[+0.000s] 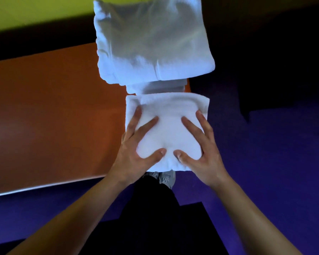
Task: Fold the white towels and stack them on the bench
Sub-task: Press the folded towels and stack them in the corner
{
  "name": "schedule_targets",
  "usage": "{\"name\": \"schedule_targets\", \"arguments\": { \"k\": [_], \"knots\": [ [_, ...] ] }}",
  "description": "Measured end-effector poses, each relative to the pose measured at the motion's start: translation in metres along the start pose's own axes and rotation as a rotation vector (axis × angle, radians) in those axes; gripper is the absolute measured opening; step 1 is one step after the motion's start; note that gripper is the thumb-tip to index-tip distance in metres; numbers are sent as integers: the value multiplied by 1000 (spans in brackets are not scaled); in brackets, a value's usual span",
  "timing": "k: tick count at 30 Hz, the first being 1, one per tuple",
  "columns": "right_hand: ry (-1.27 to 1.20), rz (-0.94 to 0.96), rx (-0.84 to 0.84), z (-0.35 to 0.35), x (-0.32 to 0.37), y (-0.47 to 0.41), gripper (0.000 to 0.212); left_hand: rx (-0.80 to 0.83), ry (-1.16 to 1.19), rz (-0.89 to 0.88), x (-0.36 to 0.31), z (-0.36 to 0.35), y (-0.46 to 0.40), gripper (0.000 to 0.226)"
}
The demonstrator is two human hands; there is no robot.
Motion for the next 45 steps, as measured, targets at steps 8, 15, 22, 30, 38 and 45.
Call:
{"name": "schedule_targets", "arguments": {
  "k": [8, 15, 22, 30, 38, 45],
  "knots": [
    [-50, 30, -88, 35, 28, 35, 75, 40, 8, -31, -56, 6, 10, 70],
    [-64, 37, -170, 103, 53, 66, 75, 97, -1, -97, -130, -11, -3, 70],
    [-76, 48, -269, 211, 44, 90, 75, 147, -13, -197, -215, -75, -40, 72],
    [-92, 48, -319, 377, -7, 111, 75, 188, 11, -250, -324, -208, -84, 69],
    [-71, -1, -350, 515, -73, 119, 74, 239, 74, -216, -389, -341, -131, 69],
    [-38, -7, -320, 588, -104, 67, 73, 232, 103, -188, -402, -404, -197, 67]
  ]
}}
Point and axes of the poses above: each hand's wrist, its own y-axis away from the middle knuckle, its own z-axis out of the back of the hand, x = y × z, the point moved 7 cm from there along -y, towards the middle knuckle, and after that the axes turned 8 degrees about -z, right-handed, at the moved point
